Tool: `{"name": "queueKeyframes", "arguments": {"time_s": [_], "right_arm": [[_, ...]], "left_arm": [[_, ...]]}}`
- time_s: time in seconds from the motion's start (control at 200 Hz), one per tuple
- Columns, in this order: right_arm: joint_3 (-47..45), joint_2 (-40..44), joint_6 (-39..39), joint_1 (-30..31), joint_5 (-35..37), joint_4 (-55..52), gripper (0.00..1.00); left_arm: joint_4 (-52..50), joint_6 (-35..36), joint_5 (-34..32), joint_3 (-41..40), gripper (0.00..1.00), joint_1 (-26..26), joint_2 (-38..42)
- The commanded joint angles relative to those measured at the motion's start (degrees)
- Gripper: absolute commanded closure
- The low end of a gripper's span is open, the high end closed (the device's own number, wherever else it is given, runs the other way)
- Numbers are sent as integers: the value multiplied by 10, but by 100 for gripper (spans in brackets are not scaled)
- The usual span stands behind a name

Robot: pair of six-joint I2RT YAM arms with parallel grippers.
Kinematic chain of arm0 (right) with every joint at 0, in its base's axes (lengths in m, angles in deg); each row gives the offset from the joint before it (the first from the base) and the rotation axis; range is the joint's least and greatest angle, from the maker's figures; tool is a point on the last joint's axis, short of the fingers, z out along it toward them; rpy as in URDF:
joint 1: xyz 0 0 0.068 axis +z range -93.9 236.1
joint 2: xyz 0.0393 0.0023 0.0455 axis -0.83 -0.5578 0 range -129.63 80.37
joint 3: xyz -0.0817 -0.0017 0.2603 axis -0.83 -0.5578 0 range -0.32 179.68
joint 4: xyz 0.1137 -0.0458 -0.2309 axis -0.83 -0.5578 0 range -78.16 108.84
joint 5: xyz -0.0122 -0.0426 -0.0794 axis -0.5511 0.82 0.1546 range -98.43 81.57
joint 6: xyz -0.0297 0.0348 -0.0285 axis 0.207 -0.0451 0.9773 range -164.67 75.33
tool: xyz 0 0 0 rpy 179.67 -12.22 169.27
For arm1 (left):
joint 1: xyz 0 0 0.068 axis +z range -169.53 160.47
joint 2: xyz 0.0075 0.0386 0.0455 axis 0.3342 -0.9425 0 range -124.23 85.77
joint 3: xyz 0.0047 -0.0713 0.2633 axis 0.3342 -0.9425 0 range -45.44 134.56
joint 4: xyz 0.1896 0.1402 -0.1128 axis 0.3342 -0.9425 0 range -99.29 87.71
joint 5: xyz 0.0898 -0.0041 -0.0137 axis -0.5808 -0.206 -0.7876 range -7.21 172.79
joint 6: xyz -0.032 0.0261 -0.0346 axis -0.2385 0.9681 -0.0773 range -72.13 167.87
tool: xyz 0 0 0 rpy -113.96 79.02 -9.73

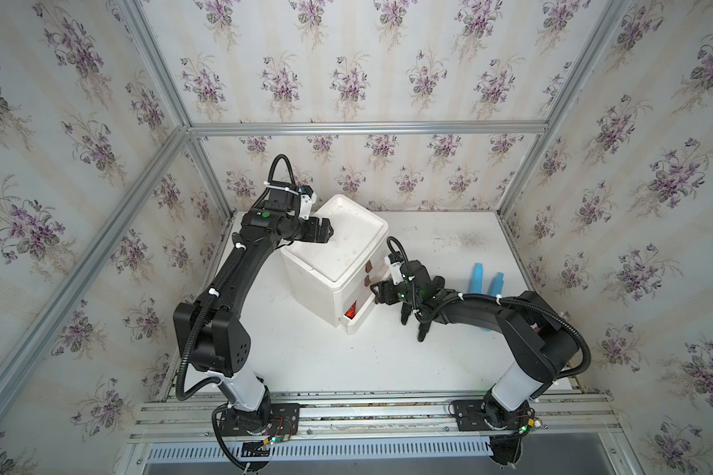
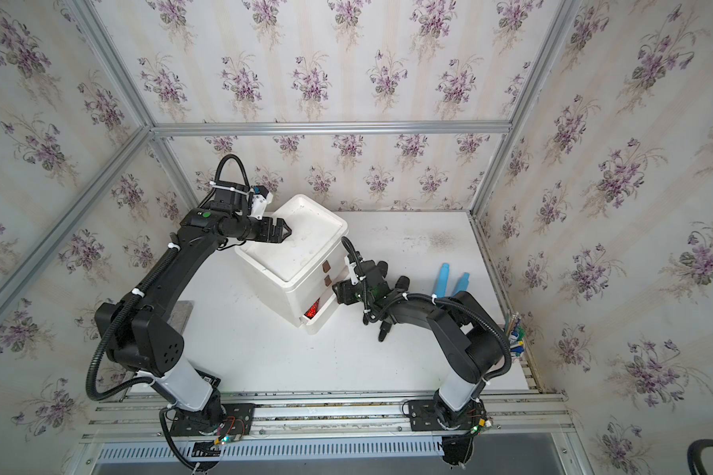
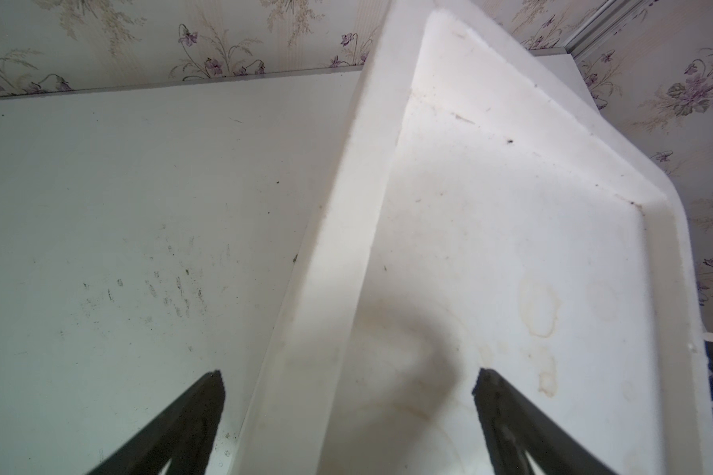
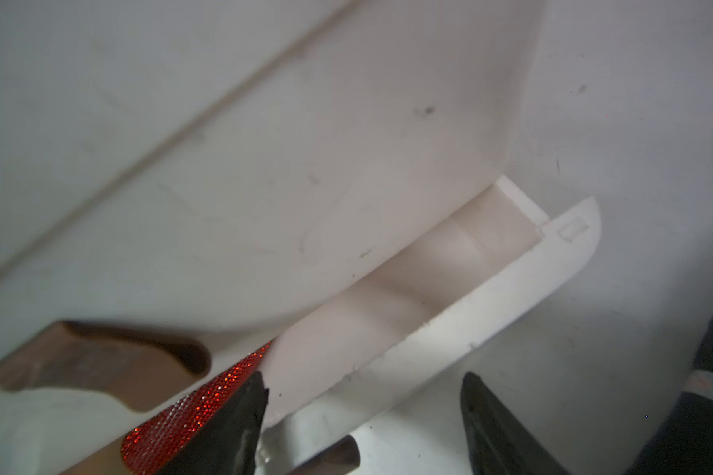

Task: Take the microphone out of the drawer
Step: Open the drawer in the storage box.

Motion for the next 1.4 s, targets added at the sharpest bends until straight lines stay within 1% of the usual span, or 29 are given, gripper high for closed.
{"name": "queueKeyframes", "arguments": {"time_s": [0.0,0.06,0.215,0.345,0.37,0.525,0.709,0.844,0.949,0.989,1.134,1.209,1.334,1.394], "right_arm": [[27,-19,-28,5,76,-115,23],[34,-24,-37,6,93,-144,21],[21,-10,-54,5,134,-173,15],[18,3,-53,3,153,-207,13],[17,6,-53,1,155,-212,12],[-6,31,-51,-13,159,-230,11],[-56,85,-54,-41,163,-238,11],[-77,122,-52,-46,179,-257,11],[-79,141,-45,-49,186,-272,11],[-80,146,-43,-50,187,-272,9],[-63,148,-39,-52,195,-295,8],[-57,147,-36,-54,189,-299,7],[-48,145,-40,-52,154,-293,8],[-48,152,-47,-36,165,-285,8]], "left_arm": [[-76,-10,12,-7,3,0,-5],[-76,-9,11,-7,3,0,-5],[-76,-8,7,-8,3,0,-5],[-78,-6,-4,-9,3,0,-6],[-78,-6,-6,-9,3,0,-6],[-81,-3,-20,-9,3,0,-5],[-81,-2,-22,-9,3,0,-6],[-83,-2,-22,-8,3,0,-6],[-83,-2,-22,-8,3,0,-6],[-82,-3,-22,-7,3,1,-6],[-83,-1,-22,-8,3,0,-6],[-83,-2,-21,-7,3,0,-6],[-83,-3,-17,-7,3,1,-7],[-84,-3,-15,-7,3,1,-8]]}}
